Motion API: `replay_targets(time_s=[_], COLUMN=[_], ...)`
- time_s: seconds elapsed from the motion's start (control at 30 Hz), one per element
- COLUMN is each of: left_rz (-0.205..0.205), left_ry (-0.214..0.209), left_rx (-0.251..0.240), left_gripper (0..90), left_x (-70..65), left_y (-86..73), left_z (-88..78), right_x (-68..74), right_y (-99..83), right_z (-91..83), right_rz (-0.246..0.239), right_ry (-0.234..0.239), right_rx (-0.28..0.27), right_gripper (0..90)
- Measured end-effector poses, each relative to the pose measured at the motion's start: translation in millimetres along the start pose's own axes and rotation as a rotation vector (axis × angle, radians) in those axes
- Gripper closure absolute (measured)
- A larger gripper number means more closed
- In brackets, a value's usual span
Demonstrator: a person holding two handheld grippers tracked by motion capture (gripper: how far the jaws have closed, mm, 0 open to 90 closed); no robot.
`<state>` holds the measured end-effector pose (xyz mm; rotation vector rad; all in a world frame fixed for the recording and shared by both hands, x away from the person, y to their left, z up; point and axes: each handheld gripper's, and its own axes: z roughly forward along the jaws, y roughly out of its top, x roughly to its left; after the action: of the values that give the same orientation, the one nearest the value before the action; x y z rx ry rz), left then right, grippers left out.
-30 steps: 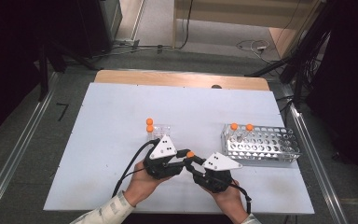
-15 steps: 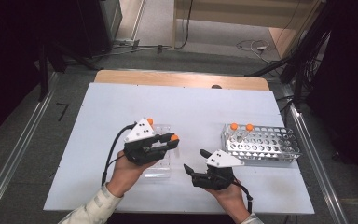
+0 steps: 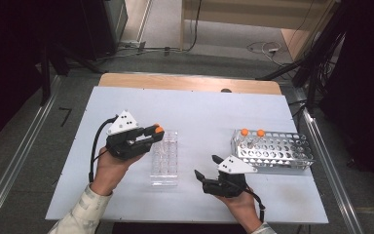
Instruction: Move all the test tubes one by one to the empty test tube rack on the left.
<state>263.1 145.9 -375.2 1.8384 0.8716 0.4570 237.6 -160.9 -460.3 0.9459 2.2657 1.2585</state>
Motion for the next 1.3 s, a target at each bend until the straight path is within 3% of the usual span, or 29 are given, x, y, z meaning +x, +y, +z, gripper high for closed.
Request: replay_targets(time_s=[0.3, 0.47, 0.93, 1.13, 1.3], left_rz=[0.008, 0.012, 0.032, 0.017, 0.004], left_ry=[0.059, 0.059, 0.05, 0.042, 0.036], left_rx=[0.025, 0.045, 0.187, 0.185, 0.182], left_gripper=[69.9, 69.8, 69.2, 68.1, 61.1], left_x=[9.4, 10.2, 8.0, 9.7, 10.2], left_y=[-4.0, -8.8, -26.0, -26.6, -26.3], left_z=[0.1, 4.2, 22.6, 22.2, 22.1], right_x=[-0.5, -0.9, -1.2, -1.2, -1.1], right_y=[-0.4, -0.6, -1.1, -1.2, -1.1], right_z=[-0.2, -0.4, -1.5, -1.0, -1.0], right_rz=[-0.003, -0.003, -0.004, -0.008, -0.006], right_ry=[0.001, -0.003, -0.006, -0.005, -0.006], right_rx=[0.002, 0.005, 0.005, 0.005, 0.005], right_gripper=[22.7, 22.7, 22.8, 22.8, 22.9])
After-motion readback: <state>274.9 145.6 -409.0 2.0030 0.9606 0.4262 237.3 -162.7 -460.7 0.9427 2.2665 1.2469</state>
